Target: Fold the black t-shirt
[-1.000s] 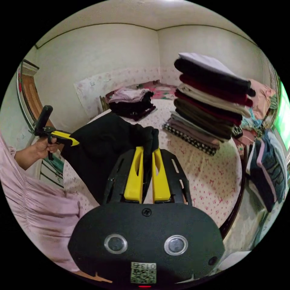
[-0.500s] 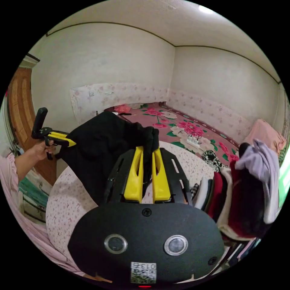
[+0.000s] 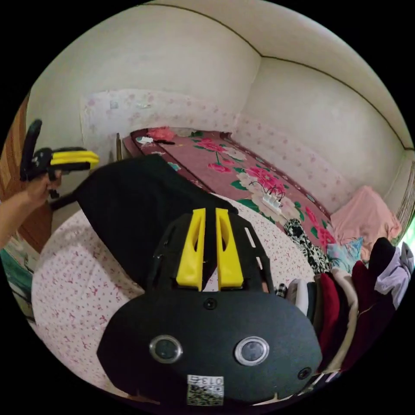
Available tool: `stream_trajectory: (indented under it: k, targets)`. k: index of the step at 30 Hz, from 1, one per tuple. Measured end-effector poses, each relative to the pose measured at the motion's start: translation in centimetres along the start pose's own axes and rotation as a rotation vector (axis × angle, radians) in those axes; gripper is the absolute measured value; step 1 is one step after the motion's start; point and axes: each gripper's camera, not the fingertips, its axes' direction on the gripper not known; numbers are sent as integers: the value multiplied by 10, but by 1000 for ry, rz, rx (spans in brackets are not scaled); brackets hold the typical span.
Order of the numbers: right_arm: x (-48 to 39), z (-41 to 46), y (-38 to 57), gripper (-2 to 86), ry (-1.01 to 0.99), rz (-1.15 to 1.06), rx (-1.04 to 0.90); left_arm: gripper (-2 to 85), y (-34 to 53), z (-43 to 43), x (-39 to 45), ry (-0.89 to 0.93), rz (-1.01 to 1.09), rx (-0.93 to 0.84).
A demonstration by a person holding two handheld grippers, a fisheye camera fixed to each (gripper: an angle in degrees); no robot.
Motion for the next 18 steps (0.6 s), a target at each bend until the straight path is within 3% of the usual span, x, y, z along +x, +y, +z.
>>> stream_trajectory:
  k: [2, 3, 4, 7, 12, 15, 18]
  targets:
    - [-10, 22, 5, 14, 5, -5, -78, 5, -5, 36, 27, 13, -10, -131]
    - [-16, 48, 10, 9, -56, -33, -247, 3, -4, 49, 33, 24, 1, -199]
    - [-15, 57, 13, 6, -82, -14, -297, 1, -3, 66, 43, 49, 11, -280]
    - [-1, 37, 4, 1, -61, -12, -287, -2, -4, 56, 52, 32, -56, -244]
    - [13, -123, 32, -2, -182, 6, 186, -4, 8, -14, 118, 51, 48, 12]
    - [-1, -196, 92, -1, -138, 18, 293, -3, 31, -29, 201, 254, 204, -53]
    - [0, -243, 158, -1, -73, 108, 212, -3, 56, -45, 284, 382, 317, -44]
